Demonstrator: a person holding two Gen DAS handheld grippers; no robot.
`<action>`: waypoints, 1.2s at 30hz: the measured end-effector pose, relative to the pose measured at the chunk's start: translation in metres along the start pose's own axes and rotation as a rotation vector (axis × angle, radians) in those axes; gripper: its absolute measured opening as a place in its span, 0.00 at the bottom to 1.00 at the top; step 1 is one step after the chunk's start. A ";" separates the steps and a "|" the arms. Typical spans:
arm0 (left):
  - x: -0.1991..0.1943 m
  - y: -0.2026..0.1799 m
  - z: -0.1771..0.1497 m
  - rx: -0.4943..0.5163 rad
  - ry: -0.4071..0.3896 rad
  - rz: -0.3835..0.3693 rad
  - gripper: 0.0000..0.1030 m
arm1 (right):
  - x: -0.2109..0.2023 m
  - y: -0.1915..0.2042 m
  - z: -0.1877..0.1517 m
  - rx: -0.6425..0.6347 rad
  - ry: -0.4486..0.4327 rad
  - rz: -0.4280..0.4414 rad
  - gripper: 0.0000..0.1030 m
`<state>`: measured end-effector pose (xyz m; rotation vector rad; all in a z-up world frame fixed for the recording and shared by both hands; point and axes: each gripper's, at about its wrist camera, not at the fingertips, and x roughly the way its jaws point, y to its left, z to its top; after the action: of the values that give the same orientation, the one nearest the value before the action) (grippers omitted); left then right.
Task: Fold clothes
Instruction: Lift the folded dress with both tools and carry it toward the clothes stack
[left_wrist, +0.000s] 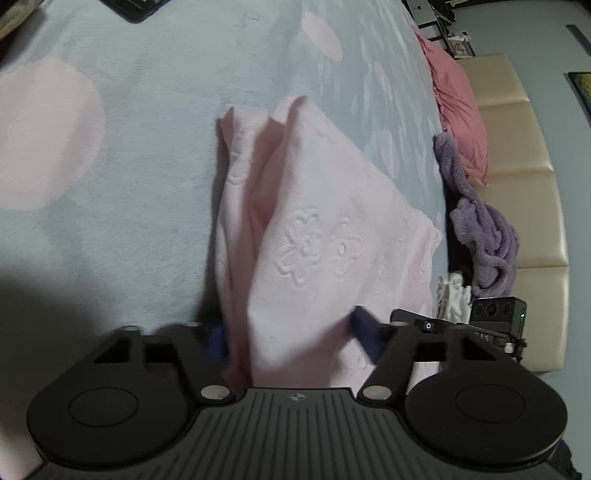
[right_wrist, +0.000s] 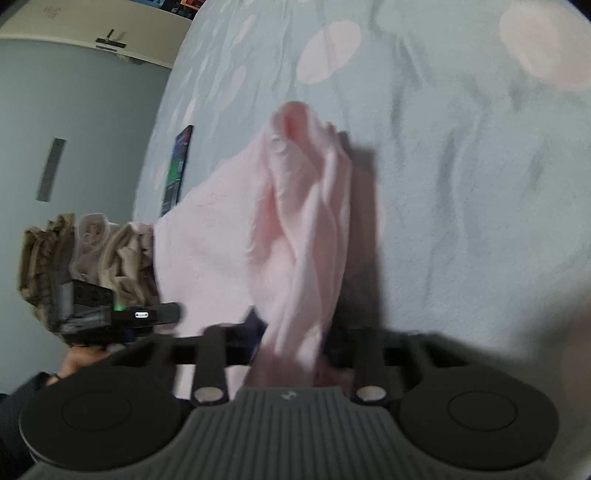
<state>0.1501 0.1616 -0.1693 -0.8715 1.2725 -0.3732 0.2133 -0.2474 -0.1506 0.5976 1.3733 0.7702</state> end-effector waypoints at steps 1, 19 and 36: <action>0.000 -0.001 0.000 0.005 0.000 0.002 0.35 | 0.001 0.002 0.000 -0.013 0.003 0.003 0.22; -0.014 -0.027 -0.013 0.113 -0.010 -0.008 0.12 | -0.023 0.033 0.005 -0.129 -0.024 -0.014 0.15; -0.020 -0.041 -0.024 0.172 -0.023 -0.012 0.12 | -0.039 0.043 0.001 -0.150 -0.057 -0.025 0.15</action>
<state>0.1309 0.1404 -0.1262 -0.7358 1.1958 -0.4738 0.2078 -0.2510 -0.0929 0.4797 1.2565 0.8221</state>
